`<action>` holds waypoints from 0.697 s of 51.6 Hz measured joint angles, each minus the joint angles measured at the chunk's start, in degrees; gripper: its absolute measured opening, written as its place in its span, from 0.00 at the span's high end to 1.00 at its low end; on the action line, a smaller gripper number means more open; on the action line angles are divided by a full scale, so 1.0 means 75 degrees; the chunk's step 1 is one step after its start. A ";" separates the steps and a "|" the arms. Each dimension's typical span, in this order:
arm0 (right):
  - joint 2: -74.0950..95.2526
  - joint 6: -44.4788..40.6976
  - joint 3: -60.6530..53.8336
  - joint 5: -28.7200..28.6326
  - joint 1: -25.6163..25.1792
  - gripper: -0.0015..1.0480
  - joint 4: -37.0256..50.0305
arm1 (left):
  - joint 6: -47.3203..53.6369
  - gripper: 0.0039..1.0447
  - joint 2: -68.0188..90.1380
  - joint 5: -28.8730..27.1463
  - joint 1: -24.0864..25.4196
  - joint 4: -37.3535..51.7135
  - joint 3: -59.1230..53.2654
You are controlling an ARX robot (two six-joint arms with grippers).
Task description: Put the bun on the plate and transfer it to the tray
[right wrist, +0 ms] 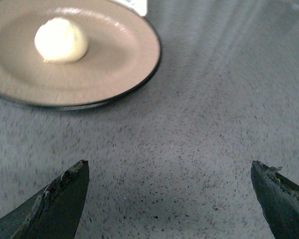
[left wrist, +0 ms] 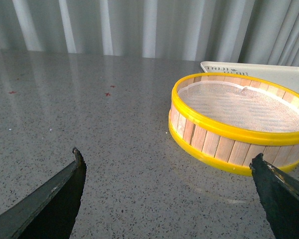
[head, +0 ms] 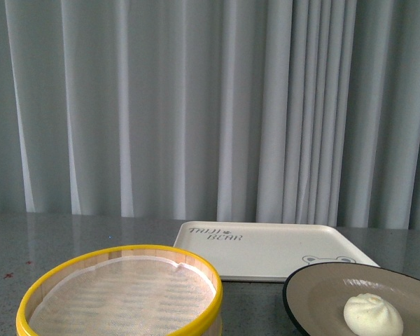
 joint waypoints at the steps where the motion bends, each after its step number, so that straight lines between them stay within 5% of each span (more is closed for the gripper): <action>1: 0.0070 -0.0726 0.0105 -0.0262 -0.0032 0.08 -0.0166 | 0.0000 0.06 0.0000 0.0000 0.0000 0.0000 0.0000; 10: 0.0577 -0.5240 0.1046 -0.1440 0.0405 0.08 -0.1338 | 0.0000 0.06 0.0000 0.0000 0.0000 0.0000 0.0000; 18: 0.1682 -0.8256 0.1314 -0.1515 0.0819 0.08 -0.0968 | 0.0000 0.06 0.0000 0.0000 0.0000 0.0000 0.0000; 36: 0.3803 -1.1028 0.1046 -0.1682 0.1105 0.08 0.1166 | 0.0000 0.06 0.0000 0.0000 0.0000 0.0000 0.0000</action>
